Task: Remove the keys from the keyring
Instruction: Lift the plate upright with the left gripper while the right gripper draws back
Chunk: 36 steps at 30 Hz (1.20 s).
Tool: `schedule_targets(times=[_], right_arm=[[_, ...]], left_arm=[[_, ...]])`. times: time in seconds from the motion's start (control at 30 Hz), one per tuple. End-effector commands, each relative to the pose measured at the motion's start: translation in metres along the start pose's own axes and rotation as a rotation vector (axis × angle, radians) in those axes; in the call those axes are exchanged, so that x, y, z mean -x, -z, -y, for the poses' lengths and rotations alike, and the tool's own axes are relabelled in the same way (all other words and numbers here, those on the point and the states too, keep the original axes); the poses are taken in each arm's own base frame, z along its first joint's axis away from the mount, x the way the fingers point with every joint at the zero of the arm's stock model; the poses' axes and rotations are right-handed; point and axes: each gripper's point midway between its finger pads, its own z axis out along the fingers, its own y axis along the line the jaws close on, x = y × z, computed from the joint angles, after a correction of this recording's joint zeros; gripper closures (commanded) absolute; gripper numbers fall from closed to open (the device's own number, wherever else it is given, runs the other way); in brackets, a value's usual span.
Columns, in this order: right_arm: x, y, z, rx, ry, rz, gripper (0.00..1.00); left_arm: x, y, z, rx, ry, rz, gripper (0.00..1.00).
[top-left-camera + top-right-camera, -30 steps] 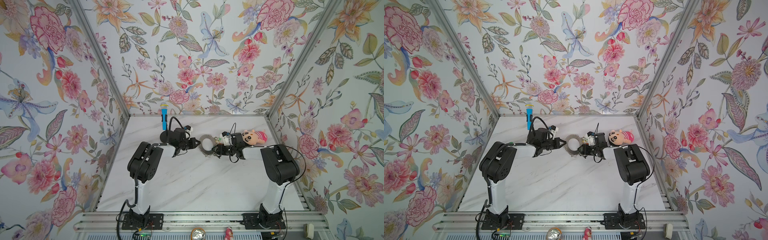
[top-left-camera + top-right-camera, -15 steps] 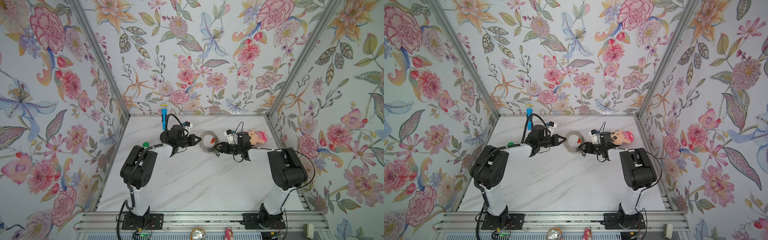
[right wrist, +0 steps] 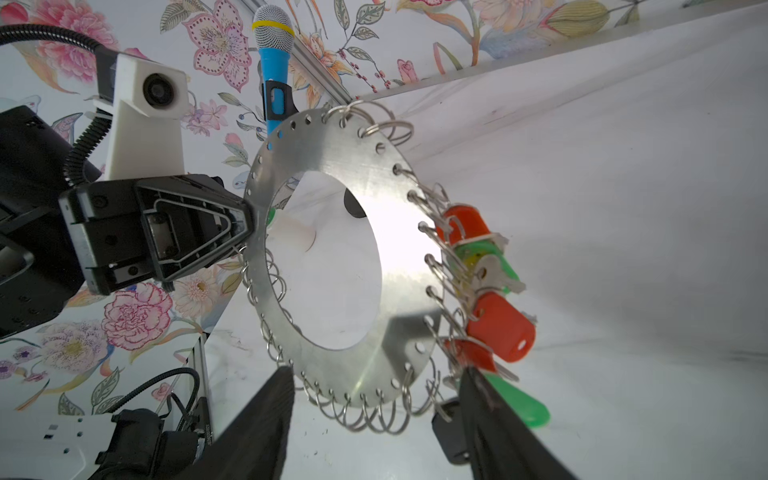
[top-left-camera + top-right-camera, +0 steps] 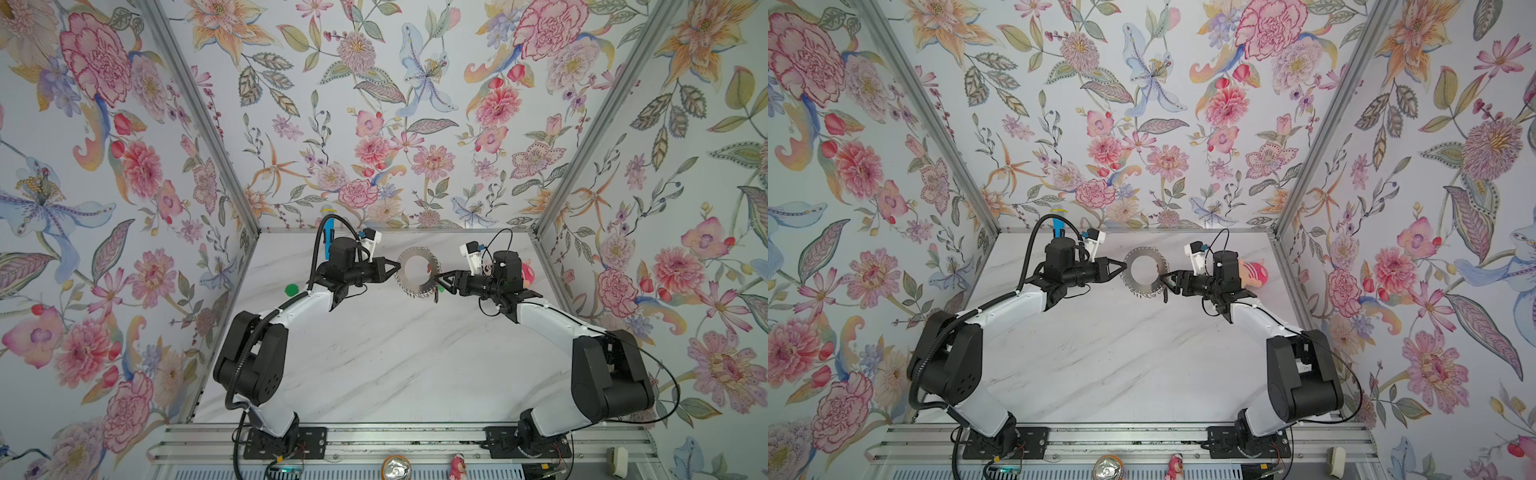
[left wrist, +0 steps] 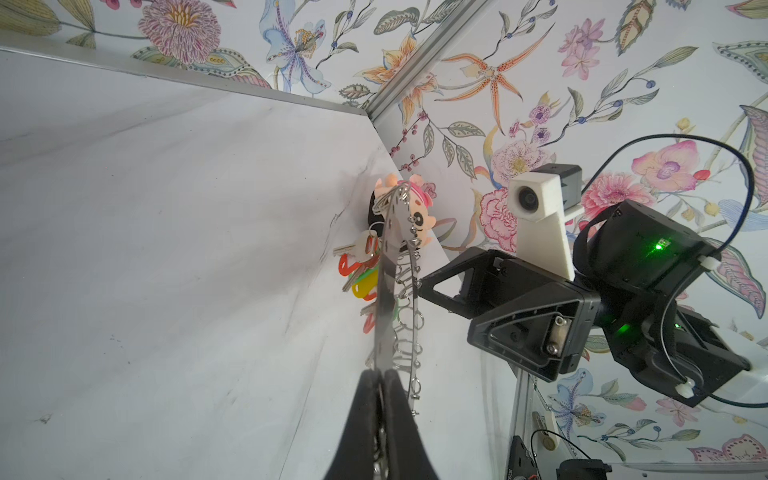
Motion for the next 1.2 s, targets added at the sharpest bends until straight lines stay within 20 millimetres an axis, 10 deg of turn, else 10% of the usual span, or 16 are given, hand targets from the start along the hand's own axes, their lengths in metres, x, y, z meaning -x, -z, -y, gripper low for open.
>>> schedule_targets(times=[0.0,0.6,1.17], right_arm=[[0.01,0.018,-0.028,0.042,0.068,0.025,0.34],[-0.015,0.082,-0.127,0.163,0.621,0.367,0.49],[0.011,0.064,-0.131,0.117,0.849,0.431,0.63]], left_arm=[[0.04,0.026,0.038,-0.042,-0.101,0.085,1.0],[0.089,0.089,0.116,-0.111,-0.201,0.235,1.0],[0.084,0.114,0.147,-0.189,-0.293,0.269,1.0]])
